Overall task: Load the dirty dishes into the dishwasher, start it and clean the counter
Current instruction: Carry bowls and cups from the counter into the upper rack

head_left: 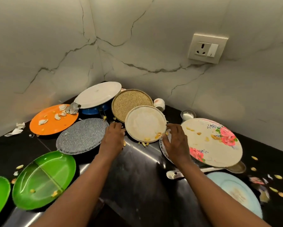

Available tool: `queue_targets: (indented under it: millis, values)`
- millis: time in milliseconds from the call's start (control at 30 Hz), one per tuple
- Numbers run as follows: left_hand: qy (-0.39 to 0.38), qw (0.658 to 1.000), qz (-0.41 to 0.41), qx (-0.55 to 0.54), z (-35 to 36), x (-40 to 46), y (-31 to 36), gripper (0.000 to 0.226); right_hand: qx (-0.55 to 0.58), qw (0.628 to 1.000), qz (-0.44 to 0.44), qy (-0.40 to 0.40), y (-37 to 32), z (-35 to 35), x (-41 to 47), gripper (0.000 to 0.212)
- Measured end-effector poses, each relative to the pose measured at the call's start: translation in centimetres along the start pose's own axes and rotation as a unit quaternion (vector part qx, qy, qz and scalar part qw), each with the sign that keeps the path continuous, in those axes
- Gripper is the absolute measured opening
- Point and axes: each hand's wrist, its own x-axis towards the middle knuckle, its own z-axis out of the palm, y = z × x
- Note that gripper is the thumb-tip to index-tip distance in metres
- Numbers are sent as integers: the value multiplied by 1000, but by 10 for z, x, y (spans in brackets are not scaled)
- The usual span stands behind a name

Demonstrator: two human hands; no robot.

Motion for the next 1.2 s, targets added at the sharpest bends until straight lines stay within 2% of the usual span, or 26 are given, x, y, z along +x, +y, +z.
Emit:
queue_targets:
  millis: [100,200,267,367,467,600,733,833,933,1033,1100,1200]
  values:
    - [-47,999,-25,6,6,43,-10,43,0,999,36,-11,6,18,37,46]
    - [-88,996,-20,16,16,78,-15,65,2,999,50,-18,13,38,75,42]
    - [-85,995,21,45,22,97,-15,72,-5,998,55,-11,16,48,97,40]
    - [-53,993,90,61,30,128,-14,64,-16,996,83,2,18,65,126,36]
    - [-64,988,113,89,36,154,-10,67,-42,992,117,-3,24,78,152,34]
    - [-135,980,94,114,46,168,-3,88,-56,983,173,-20,33,88,178,37]
    - [-192,972,68,121,55,174,8,98,-62,970,230,-46,46,99,204,43]
    - [-245,956,48,152,59,177,19,105,-7,959,274,-69,53,109,220,47]
    - [-267,947,40,174,62,180,25,113,45,951,297,-69,54,117,231,49]
    - [-300,938,42,167,66,183,25,132,77,951,292,-69,57,121,232,65]
    - [-328,927,42,178,69,182,26,144,85,953,286,-47,57,121,230,66]
    - [-351,918,40,180,74,178,27,149,72,965,252,25,50,115,220,63]
